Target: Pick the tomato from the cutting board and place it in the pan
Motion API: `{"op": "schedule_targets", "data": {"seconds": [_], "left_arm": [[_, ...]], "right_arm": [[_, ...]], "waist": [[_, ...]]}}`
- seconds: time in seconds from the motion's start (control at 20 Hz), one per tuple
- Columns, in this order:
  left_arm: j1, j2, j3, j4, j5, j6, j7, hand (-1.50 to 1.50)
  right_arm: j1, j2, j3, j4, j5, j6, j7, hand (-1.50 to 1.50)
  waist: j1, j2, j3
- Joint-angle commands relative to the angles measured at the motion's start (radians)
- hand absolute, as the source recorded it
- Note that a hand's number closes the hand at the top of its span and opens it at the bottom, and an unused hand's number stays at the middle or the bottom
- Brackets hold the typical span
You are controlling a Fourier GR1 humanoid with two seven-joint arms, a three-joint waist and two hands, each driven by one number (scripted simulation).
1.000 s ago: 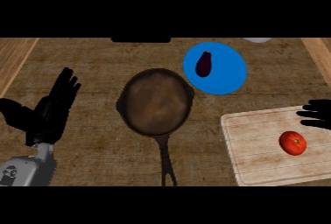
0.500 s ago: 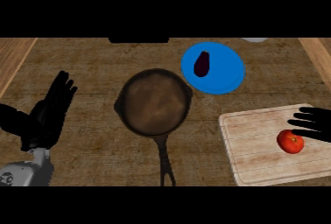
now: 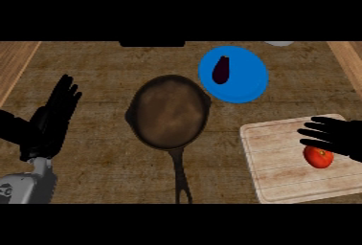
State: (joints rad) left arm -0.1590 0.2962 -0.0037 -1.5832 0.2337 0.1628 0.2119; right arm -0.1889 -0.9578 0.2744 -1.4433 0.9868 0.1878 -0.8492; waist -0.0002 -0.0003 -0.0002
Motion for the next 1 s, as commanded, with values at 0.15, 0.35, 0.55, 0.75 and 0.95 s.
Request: {"op": "schedule_targets", "data": {"seconds": [0.15, 0.35, 0.55, 0.75, 0.95], "left_arm": [[0.001, -0.034, 0.014, 0.071, -0.028, -0.048, -0.074, 0.00], [-0.013, -0.049, 0.020, 0.011, -0.032, -0.034, 0.001, 0.00], [0.035, -0.106, -0.033, -0.048, -0.095, 0.019, 0.004, 0.00], [-0.049, -0.070, 0.037, 0.052, -0.071, -0.037, 0.000, 0.00], [0.025, -0.080, 0.023, -0.046, -0.097, -0.038, 0.030, 0.00]], "right_arm": [[-0.063, 0.134, 0.002, 0.058, 0.115, 0.058, 0.023, -1.50], [-0.084, 0.168, -0.021, 0.149, 0.190, 0.016, -0.031, -1.50], [-0.063, 0.231, -0.002, 0.166, 0.245, -0.018, -0.018, -1.50], [-0.064, 0.249, -0.057, 0.271, 0.266, -0.076, -0.092, -1.50], [-0.047, 0.257, -0.078, 0.175, 0.277, 0.029, -0.085, -1.50]], "waist": [[0.005, 0.002, 0.000], [0.006, 0.001, 0.000], [0.007, 0.001, 0.000], [0.002, 0.002, 0.000], [0.001, -0.001, 0.000]]}}
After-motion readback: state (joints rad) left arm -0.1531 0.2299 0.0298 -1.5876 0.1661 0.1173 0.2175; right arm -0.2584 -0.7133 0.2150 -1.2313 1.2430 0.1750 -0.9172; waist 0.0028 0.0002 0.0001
